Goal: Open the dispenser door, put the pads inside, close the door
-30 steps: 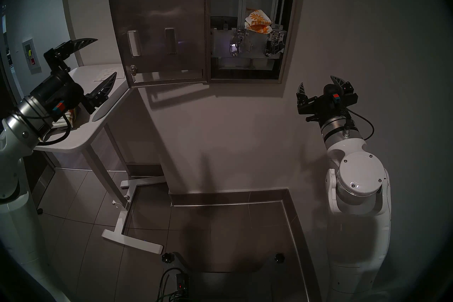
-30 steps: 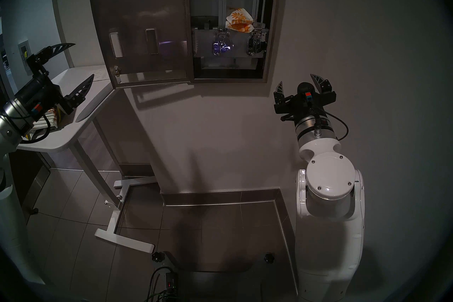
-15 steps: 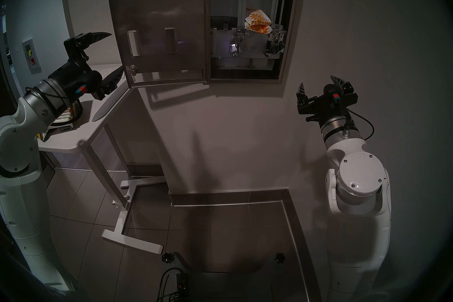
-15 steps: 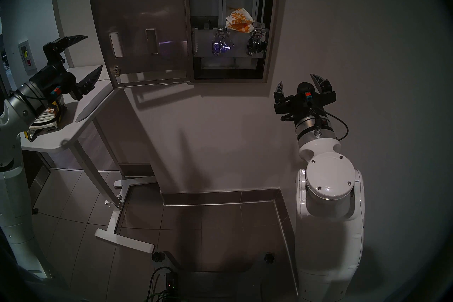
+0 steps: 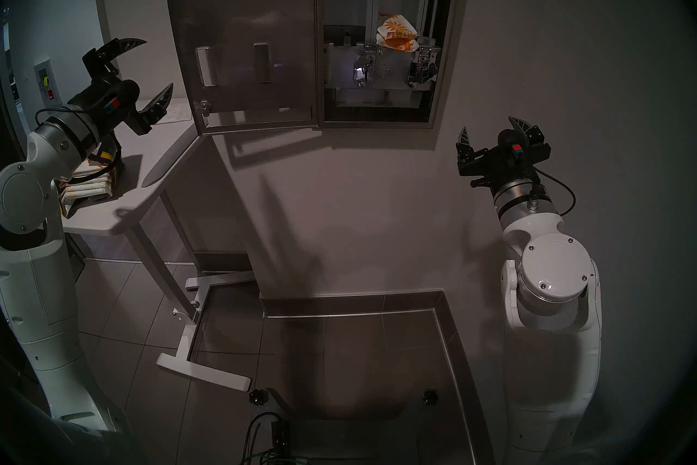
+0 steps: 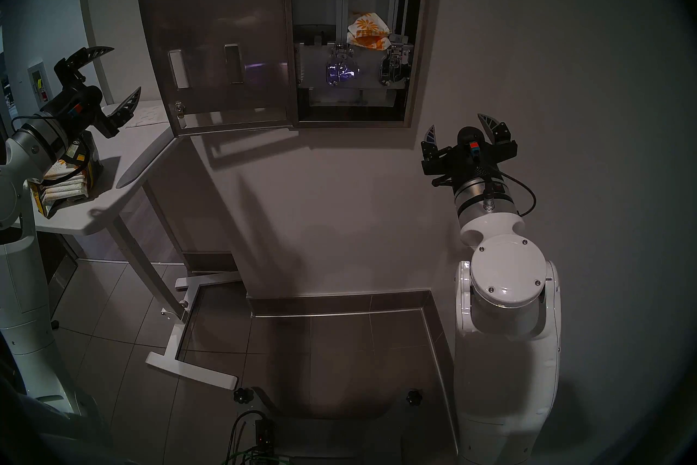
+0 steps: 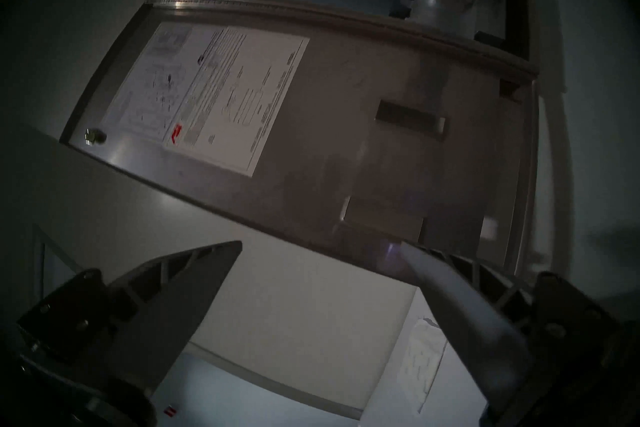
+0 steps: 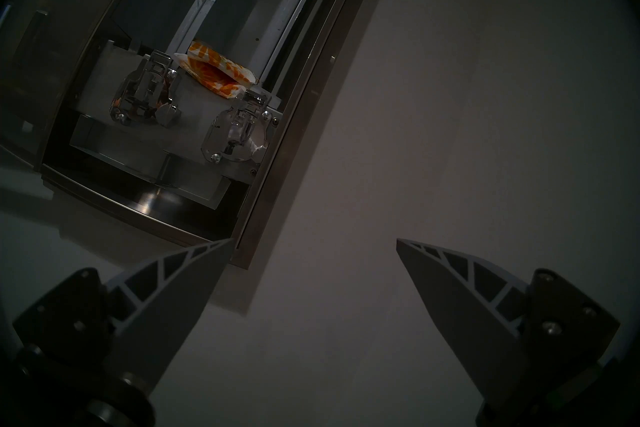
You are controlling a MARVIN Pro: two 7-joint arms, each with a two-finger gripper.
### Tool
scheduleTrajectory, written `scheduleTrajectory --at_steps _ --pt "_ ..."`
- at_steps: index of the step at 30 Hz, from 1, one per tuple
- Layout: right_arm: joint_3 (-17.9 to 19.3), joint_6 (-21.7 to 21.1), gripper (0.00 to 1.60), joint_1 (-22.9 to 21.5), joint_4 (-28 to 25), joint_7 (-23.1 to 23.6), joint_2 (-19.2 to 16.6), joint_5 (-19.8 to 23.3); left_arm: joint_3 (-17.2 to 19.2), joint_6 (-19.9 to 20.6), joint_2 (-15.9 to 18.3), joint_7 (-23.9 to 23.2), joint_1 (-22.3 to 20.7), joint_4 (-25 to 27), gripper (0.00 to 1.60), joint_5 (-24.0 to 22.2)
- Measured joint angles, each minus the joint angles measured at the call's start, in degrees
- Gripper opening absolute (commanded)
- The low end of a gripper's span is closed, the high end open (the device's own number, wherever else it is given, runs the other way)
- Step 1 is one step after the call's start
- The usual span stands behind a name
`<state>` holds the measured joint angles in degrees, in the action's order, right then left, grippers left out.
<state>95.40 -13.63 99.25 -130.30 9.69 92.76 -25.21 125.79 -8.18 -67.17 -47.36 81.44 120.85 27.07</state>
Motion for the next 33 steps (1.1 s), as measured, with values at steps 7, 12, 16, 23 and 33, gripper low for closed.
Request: scheduleTrajectory --at_steps 7,12,16,23,33 --pt "0.0 0.0 1.6 0.0 0.0 0.0 0.0 0.0 0.8 4.7 0.5 -2.9 -2.7 -4.1 1.6 -4.6" --pt "0.0 0.0 1.6 0.0 0.0 0.0 0.0 0.0 1.1 7.7 0.9 -4.5 -4.6 -7.1 1.6 -7.6" --pt "0.0 0.0 1.6 0.0 0.0 0.0 0.0 0.0 1.3 9.9 1.2 -5.5 -6.4 -9.4 1.6 -9.7" --pt "0.0 0.0 1.6 0.0 0.0 0.0 0.0 0.0 1.7 12.8 1.4 -6.6 -8.8 -12.5 1.6 -12.1" --pt "0.0 0.0 1.6 0.0 0.0 -0.1 0.0 0.0 1.4 15.2 3.2 -9.4 -12.4 -18.8 1.6 -15.1"
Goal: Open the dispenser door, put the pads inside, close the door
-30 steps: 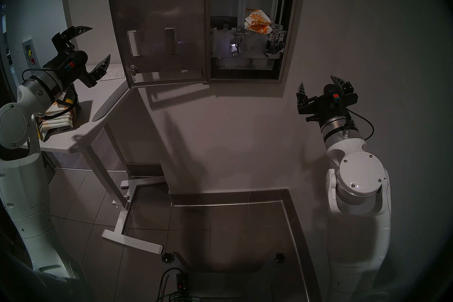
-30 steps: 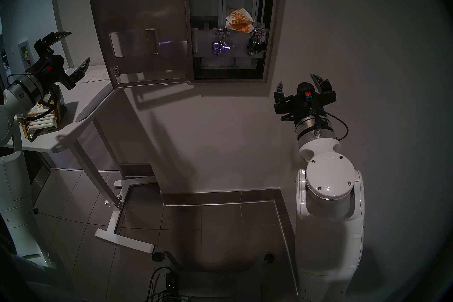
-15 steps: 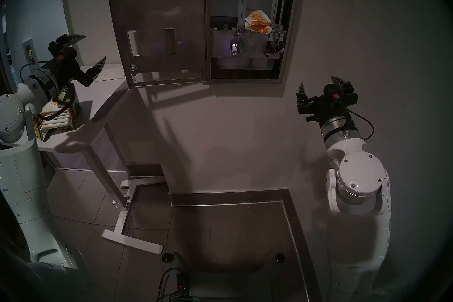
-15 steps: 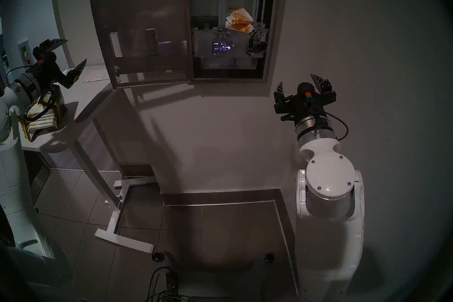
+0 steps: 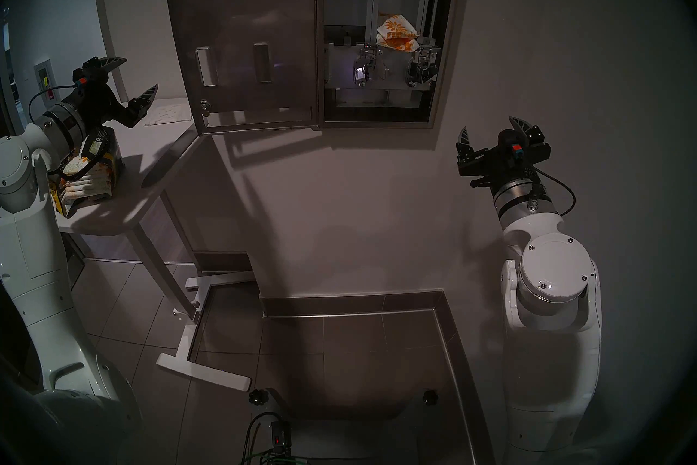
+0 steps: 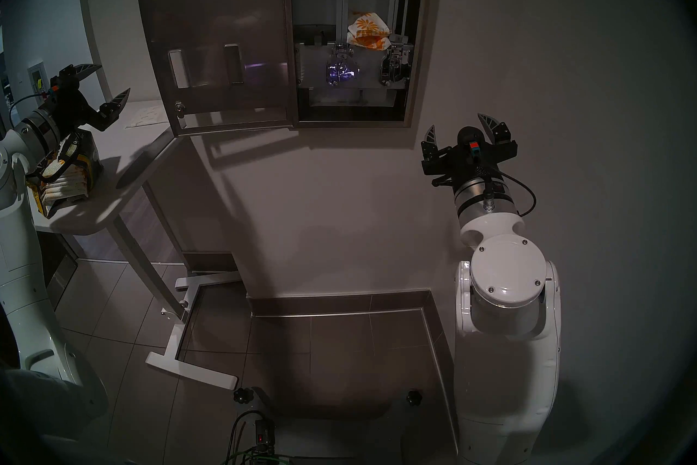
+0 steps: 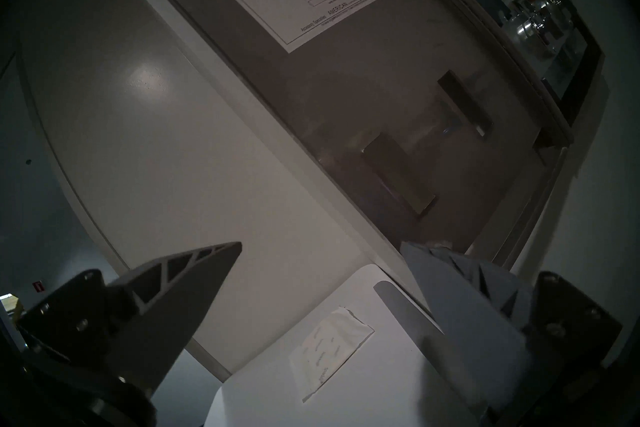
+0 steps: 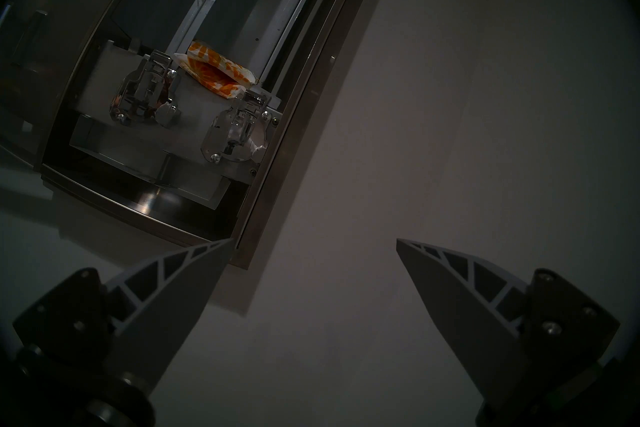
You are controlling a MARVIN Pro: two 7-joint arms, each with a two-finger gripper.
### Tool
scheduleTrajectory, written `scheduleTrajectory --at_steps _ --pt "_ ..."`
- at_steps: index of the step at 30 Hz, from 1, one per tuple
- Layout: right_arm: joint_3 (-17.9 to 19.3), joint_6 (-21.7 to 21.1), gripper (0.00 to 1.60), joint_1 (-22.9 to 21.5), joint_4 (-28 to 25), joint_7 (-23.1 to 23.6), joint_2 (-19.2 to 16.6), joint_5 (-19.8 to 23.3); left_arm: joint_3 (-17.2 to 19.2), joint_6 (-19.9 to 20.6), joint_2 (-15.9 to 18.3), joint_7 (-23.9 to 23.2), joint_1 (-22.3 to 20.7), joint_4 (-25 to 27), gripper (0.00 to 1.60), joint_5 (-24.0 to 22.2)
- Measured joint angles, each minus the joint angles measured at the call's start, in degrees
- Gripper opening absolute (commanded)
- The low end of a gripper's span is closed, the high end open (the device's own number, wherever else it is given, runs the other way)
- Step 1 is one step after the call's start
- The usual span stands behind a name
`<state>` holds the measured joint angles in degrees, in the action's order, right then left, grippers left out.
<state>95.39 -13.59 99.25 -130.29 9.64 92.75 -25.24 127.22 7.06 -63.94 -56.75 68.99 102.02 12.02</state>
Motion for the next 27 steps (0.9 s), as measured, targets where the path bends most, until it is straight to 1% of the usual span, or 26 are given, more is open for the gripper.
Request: scheduleTrajectory --at_steps 7,18,27 --pt "0.0 0.0 1.6 0.0 0.0 0.0 0.0 0.0 -1.7 0.4 1.9 -1.5 -3.5 -5.7 1.6 -1.3" --pt "0.0 0.0 1.6 0.0 0.0 0.0 0.0 0.0 -4.1 -0.6 3.5 -4.4 -6.4 -8.9 1.6 -3.2" --pt "0.0 0.0 1.6 0.0 0.0 0.0 0.0 0.0 -6.2 -1.7 4.2 -4.9 -8.2 -11.4 1.6 -3.2"
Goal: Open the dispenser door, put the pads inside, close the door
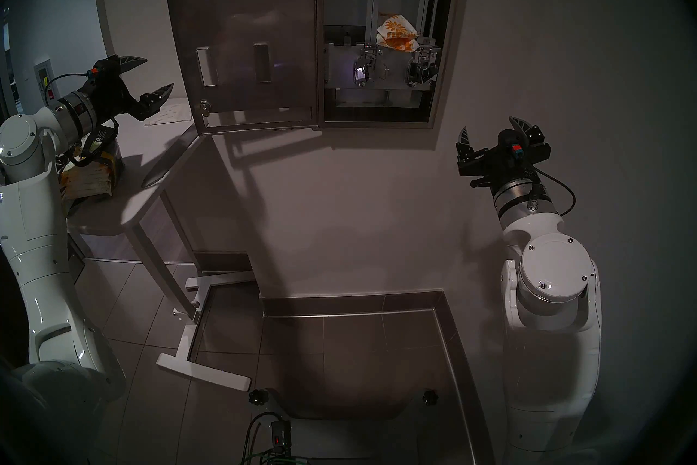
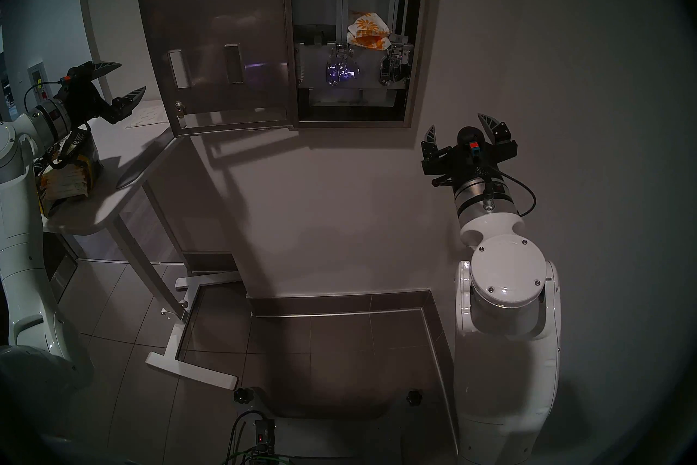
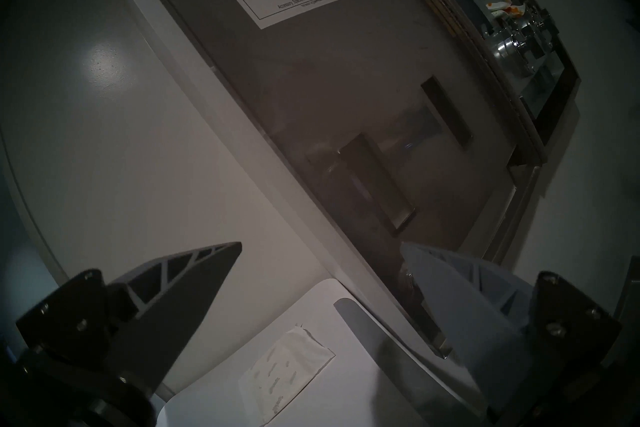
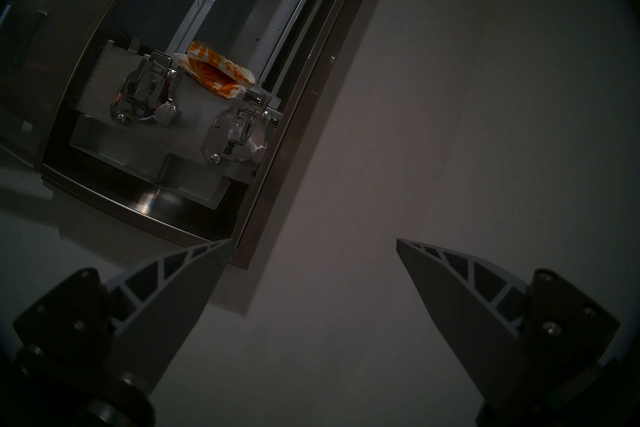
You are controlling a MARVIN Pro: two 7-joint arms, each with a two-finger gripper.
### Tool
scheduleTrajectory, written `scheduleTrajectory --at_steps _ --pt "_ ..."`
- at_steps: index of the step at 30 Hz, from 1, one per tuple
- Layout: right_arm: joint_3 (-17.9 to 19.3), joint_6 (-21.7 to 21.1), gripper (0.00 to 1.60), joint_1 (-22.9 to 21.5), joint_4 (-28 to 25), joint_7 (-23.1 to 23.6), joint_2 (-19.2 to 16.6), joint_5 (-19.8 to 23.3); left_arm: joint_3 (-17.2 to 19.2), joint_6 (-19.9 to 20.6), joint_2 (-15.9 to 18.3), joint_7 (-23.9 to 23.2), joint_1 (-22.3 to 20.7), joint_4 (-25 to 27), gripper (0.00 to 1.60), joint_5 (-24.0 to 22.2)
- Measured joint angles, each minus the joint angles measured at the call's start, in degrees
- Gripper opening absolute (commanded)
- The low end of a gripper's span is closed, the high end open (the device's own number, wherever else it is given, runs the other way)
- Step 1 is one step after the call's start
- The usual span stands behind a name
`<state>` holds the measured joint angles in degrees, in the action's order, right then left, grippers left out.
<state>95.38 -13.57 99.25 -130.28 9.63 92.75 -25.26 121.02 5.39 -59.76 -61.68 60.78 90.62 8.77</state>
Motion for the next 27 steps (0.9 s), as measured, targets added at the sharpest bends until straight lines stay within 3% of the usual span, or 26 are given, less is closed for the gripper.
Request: scheduleTrajectory --at_steps 27 --pt "0.0 0.0 1.6 0.0 0.0 0.0 0.0 0.0 -6.5 -3.6 1.8 -1.0 -7.5 -11.3 1.6 -1.3"
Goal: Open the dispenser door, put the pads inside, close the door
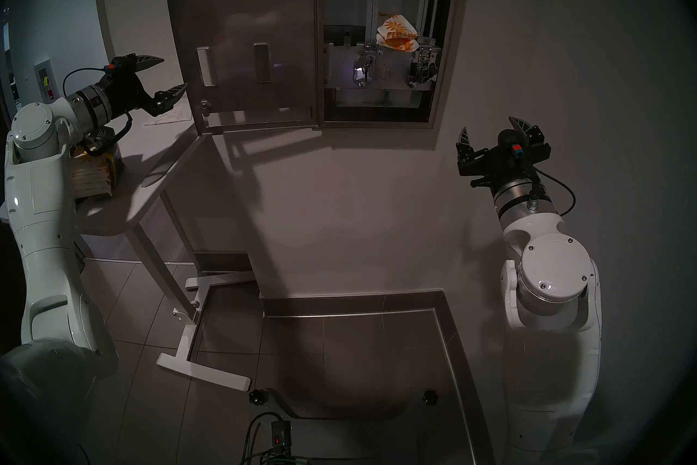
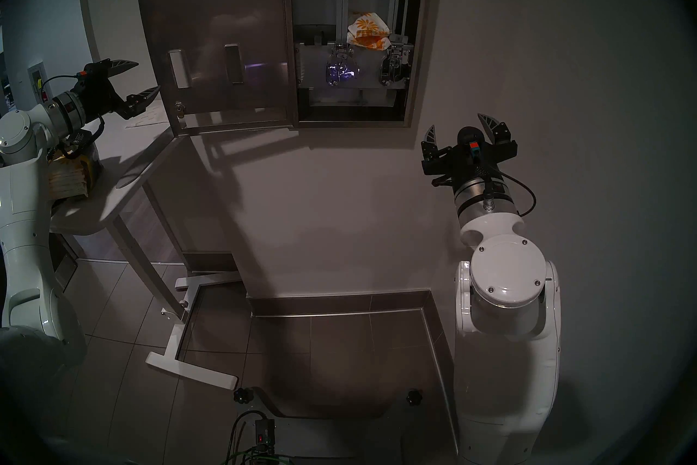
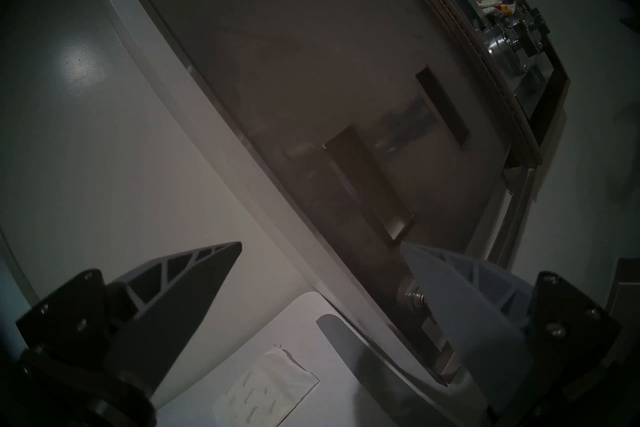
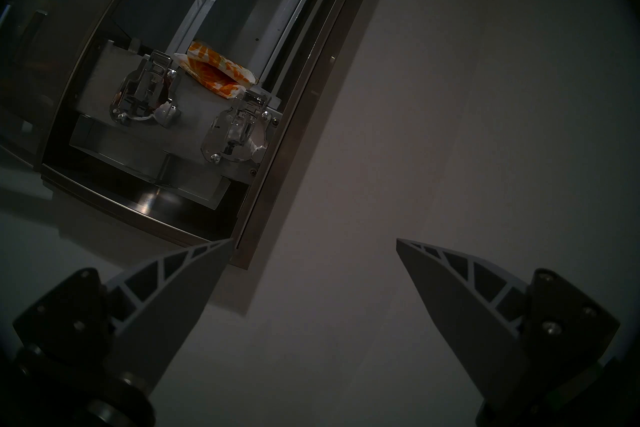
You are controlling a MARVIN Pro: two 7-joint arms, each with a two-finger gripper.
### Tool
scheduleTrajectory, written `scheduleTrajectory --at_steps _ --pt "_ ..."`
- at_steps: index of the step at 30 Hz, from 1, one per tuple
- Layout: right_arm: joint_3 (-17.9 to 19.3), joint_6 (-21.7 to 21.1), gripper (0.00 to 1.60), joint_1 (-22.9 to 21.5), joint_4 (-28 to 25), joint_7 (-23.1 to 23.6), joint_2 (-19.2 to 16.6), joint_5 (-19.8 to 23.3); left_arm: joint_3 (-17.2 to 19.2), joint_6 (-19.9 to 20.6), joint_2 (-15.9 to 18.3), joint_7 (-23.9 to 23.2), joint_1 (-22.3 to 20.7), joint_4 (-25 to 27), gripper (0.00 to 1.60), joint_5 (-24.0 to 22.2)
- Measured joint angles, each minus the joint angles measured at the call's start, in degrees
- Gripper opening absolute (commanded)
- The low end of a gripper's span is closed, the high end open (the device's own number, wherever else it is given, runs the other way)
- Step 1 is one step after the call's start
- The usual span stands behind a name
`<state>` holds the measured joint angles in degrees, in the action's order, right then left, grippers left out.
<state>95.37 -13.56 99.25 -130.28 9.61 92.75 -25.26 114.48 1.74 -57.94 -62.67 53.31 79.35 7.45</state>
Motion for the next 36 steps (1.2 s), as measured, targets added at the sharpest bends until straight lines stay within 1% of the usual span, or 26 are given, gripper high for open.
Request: scheduleTrajectory --at_steps 15,27,28,29,30,31,32,34,36 --pt "0.0 0.0 1.6 0.0 0.0 0.0 0.0 0.0 -3.5 -0.5 -1.6 1.6 -3.6 -2.9 1.6 -0.3" --pt "0.0 0.0 1.6 0.0 0.0 0.0 0.0 0.0 -4.8 -1.2 -2.0 2.8 -4.7 -3.9 1.6 -0.2" --pt "0.0 0.0 1.6 0.0 0.0 0.0 0.0 0.0 -4.8 -1.3 -1.9 2.8 -4.8 -4.0 1.56 -0.2" --pt "0.0 0.0 1.6 0.0 0.0 0.0 0.0 0.0 -4.8 -1.4 -1.9 2.9 -4.8 -4.1 1.27 -0.2" --pt "0.0 0.0 1.6 0.0 0.0 0.0 0.0 0.0 -4.8 -1.4 -1.9 2.9 -4.9 -4.2 1.27 -0.2" --pt "0.0 0.0 1.6 0.0 0.0 0.0 0.0 0.0 -4.8 -1.5 -1.8 3.0 -4.9 -4.2 1.02 -0.2" --pt "0.0 0.0 1.6 0.0 0.0 0.0 0.0 0.0 -4.8 -1.6 -1.8 3.0 -5.0 -4.3 0.92 -0.2" --pt "0.0 0.0 1.6 0.0 0.0 0.0 0.0 0.0 -4.7 -1.8 -1.7 3.2 -5.0 -4.4 0.8 -0.2" --pt "0.0 0.0 1.6 0.0 0.0 0.0 0.0 0.0 -4.5 -1.9 -1.5 3.4 -5.0 -4.4 0.73 -0.2"
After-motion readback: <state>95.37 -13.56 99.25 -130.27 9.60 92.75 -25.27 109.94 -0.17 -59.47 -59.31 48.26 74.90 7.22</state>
